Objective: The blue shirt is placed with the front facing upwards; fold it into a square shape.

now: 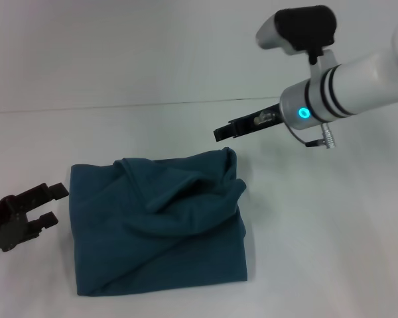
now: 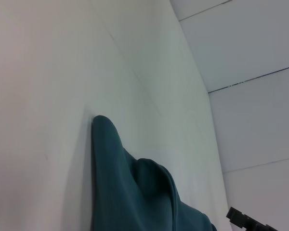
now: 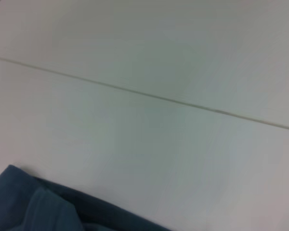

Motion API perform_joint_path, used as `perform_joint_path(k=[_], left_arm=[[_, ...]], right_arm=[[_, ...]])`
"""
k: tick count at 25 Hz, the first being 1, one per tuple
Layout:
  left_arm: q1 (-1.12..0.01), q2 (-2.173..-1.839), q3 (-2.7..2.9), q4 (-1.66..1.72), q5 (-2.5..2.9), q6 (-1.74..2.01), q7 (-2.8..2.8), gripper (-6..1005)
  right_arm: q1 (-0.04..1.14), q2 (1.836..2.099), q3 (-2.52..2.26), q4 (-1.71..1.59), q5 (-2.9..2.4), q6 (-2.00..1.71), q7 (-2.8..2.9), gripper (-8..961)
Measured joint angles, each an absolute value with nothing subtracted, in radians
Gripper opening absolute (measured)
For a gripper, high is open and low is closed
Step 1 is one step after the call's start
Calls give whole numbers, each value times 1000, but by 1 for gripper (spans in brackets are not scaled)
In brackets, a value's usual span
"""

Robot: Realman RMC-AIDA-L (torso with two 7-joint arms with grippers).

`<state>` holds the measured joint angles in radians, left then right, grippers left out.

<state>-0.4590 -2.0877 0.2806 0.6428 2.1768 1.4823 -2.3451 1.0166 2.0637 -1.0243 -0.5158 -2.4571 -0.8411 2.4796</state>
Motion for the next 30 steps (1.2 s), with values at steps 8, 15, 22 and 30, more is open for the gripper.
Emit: perform_joint_path(k=[8, 15, 22, 30], left_arm=[[-459, -2088, 281, 643, 2177, 1482, -2344, 846], [-465, -2087, 281, 643, 2177, 1481, -2344, 846], [-467, -2086, 282, 643, 2177, 1482, -2346, 845], [-465, -2087, 281, 643, 2177, 1476, -2346, 845]], right_arm=[[958, 2035, -954, -593, -2368, -1145, 2470, 728], [916, 2020, -933, -671, -2311, -1419, 2522, 906], [924, 2001, -939, -674, -2342, -1467, 2601, 940], [923, 1979, -933, -675, -2362, -1481, 2632, 941]])
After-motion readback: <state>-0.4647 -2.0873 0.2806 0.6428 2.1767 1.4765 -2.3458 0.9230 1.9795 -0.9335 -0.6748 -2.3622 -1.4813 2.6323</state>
